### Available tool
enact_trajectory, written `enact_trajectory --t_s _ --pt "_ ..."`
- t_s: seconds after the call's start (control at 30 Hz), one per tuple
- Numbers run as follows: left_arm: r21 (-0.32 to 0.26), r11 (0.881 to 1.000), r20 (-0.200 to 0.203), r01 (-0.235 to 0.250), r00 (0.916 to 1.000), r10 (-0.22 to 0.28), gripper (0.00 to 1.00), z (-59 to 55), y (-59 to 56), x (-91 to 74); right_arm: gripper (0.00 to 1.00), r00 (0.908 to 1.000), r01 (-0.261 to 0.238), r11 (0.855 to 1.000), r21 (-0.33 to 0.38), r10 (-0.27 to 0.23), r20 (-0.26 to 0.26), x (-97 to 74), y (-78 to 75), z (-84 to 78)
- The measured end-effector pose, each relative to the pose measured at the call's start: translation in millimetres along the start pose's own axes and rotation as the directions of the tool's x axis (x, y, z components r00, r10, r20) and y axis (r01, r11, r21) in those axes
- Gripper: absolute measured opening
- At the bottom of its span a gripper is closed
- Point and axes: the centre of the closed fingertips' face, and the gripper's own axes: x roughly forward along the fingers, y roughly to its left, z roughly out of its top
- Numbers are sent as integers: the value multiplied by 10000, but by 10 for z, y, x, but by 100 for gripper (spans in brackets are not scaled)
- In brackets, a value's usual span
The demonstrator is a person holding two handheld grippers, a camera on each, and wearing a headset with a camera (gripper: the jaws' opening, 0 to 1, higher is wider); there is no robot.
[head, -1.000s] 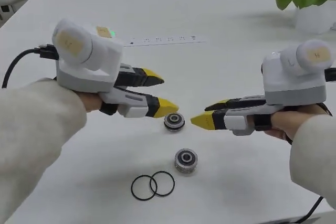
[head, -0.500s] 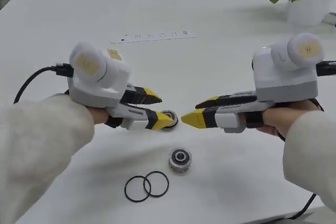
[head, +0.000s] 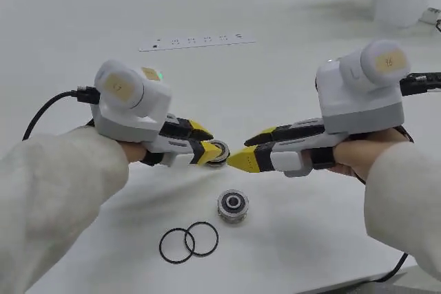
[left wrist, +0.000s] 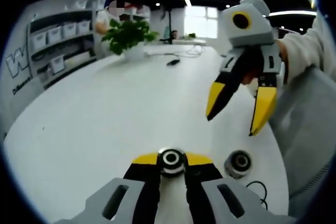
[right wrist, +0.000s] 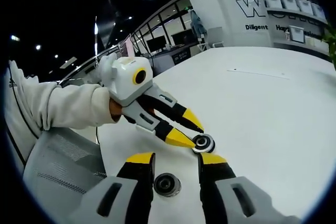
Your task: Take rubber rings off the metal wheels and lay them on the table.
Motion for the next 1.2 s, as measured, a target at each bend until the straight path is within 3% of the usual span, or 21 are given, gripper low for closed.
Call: enact_trajectory --t_s 0.27,0.4,0.73,0.93,1.07,1.2 --pt "-413 9991 13 -33 10000 34 17 -21 29 35 29 10000 17 10000 57 -16 -80 32 -34 -26" --pt "-241 9997 -204 52 9998 -57 16 -76 -3 57 29 9995 47 10000 -23 -48 -320 47 -47 -78" --pt "11 10000 -149 45 9999 -44 14 -79 -11 89 29 9993 85 10000 39 -84 -373 49 -73 -101" --pt "-284 9994 253 181 9995 -173 14 -121 -114 22 26 9944 359 9988 -342 -391 -978 117 -190 -268" --pt "-301 9993 288 216 9994 -207 14 -136 -182 -10 26 9955 426 9982 -418 -459 -831 162 -218 -262" --pt "-98 9995 185 317 9993 -315 14 -152 -269 -38 22 9939 561 9936 -984 -649 -889 217 -237 -261"
